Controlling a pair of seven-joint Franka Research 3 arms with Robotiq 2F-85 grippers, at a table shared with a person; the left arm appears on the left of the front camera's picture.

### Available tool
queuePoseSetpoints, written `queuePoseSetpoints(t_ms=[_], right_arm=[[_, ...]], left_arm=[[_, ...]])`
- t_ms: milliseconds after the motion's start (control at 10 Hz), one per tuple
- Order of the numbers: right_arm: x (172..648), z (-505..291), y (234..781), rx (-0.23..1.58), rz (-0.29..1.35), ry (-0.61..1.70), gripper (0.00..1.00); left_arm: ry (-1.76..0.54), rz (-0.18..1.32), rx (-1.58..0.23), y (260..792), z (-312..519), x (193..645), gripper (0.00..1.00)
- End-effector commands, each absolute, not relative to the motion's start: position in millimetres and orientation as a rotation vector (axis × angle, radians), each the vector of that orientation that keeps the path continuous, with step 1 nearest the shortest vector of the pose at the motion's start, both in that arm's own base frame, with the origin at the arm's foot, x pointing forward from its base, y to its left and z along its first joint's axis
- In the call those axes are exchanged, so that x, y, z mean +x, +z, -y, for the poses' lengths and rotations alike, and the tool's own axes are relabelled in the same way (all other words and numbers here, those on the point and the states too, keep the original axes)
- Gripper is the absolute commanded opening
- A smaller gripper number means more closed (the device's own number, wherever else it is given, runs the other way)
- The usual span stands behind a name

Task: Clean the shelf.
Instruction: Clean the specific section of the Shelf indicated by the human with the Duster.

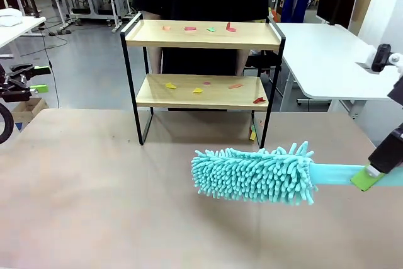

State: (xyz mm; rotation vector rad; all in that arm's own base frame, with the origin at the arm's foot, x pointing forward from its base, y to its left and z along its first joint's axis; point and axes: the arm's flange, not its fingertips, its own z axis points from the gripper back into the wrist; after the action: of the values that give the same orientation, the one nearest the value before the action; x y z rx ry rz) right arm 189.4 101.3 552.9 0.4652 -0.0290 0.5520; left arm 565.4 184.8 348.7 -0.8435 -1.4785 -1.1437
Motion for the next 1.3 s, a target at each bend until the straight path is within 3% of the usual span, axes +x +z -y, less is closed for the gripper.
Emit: queuePoseSetpoints(t_ms=[0, 1200], right_arm=[[189.7, -102.0, 555.8, 0.479, 0.036, 0.557, 0.13], [189.7, -102.0, 555.8, 0.479, 0.036, 0.557, 0.13]], left_arm=[[-1.145, 1.483, -0.841, 352.0, -183.6, 563.0, 1.0], [-1.145, 1.483, -0.841, 352.0, -183.6, 563.0, 1.0]])
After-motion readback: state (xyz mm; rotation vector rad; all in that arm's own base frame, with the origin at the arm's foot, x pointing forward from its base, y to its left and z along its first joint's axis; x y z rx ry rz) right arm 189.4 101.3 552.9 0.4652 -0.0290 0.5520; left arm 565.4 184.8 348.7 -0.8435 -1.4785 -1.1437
